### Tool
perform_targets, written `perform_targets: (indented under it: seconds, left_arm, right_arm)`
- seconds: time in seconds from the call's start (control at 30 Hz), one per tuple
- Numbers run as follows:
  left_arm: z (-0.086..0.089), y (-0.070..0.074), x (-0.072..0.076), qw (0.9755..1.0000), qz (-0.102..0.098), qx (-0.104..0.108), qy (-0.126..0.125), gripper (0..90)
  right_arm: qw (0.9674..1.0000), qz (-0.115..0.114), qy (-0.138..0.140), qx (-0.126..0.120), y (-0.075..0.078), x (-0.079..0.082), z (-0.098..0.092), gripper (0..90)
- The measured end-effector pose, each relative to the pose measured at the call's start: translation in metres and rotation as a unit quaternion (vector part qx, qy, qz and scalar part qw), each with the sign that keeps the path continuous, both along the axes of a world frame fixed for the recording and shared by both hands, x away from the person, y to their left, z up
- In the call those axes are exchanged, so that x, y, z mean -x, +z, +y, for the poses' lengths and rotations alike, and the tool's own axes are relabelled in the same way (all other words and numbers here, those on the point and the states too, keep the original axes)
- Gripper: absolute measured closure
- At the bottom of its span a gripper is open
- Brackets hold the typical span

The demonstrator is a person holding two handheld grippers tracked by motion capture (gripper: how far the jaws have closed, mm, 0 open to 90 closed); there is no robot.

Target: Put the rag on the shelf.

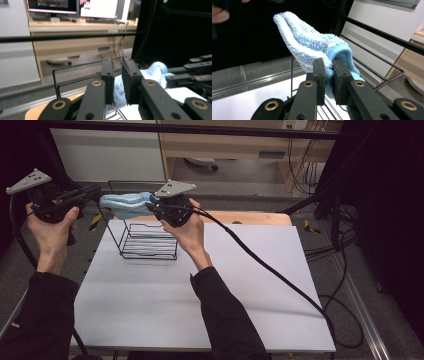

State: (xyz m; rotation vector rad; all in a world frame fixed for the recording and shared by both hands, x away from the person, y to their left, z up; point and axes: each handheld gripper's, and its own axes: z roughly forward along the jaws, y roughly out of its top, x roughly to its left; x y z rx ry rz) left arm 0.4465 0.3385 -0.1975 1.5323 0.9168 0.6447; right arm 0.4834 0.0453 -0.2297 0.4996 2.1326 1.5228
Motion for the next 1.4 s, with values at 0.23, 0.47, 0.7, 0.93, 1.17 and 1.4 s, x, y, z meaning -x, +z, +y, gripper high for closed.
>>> perform_targets:
  seconds: [0.23, 0.47, 0.7, 0.93, 1.17, 1.4]
  left_arm:
    - [-0.01, -0.018, -0.002, 0.9986, 0.044, -0.021, -0.021, 89.6]
    - [-0.011, -0.037, 0.003, 0.9975, 0.051, -0.041, -0.026, 89.8]
    - [-0.014, -0.046, 0.001, 0.9971, 0.05, -0.053, -0.023, 89.9]
    - [-0.02, -0.05, -0.002, 0.9967, 0.043, -0.067, -0.019, 89.9]
    - [-0.021, -0.061, -0.006, 0.9966, 0.042, -0.069, -0.018, 89.9]
    - [-0.025, -0.068, -0.014, 0.9966, 0.044, -0.068, -0.011, 88.7]
  right_arm:
    - [0.9999, 0.004, 0.007, 0.01, -0.004, 0.002, -0.002, 78.7]
    - [0.9999, 0.01, 0.005, 0.002, 0.001, 0.008, -0.006, 64.6]
    - [0.9988, 0.021, 0.008, -0.044, 0.014, 0.013, -0.009, 64.7]
    - [0.9955, 0.084, 0.031, -0.03, -0.001, 0.007, 0.001, 84.4]
    - [0.9945, 0.104, 0.003, -0.016, -0.026, -0.005, -0.003, 87.3]
    - [0.9952, 0.095, -0.026, -0.005, -0.039, -0.015, -0.003, 85.8]
